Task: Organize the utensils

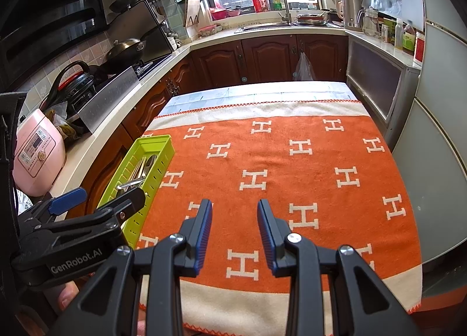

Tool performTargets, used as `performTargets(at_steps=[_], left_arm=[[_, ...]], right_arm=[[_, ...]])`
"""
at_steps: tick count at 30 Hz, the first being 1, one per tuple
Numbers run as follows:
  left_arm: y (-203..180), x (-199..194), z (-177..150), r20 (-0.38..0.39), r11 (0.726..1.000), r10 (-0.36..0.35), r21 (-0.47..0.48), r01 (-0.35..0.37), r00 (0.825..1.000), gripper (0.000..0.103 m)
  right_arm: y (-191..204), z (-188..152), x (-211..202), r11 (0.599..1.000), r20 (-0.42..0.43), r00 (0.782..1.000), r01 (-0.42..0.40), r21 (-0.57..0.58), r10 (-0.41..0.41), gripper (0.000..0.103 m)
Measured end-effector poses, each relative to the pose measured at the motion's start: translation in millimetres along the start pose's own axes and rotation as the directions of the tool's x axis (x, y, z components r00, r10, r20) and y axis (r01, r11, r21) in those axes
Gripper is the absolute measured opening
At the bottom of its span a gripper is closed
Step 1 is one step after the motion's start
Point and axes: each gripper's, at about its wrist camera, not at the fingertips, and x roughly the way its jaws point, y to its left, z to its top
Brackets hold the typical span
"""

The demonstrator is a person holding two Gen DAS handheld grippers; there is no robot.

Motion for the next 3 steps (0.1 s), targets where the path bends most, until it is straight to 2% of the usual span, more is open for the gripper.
performTargets(at_steps=[3], left_arm=[[-3.3, 2.7, 0.9, -0.008, 1.0, 0.005, 0.002, -0.005, 1.0, 0.102]], right_arm=[[-0.6, -0.5, 1.0, 1.0, -0.002, 1.0, -0.001, 0.003, 0.001, 0.032]])
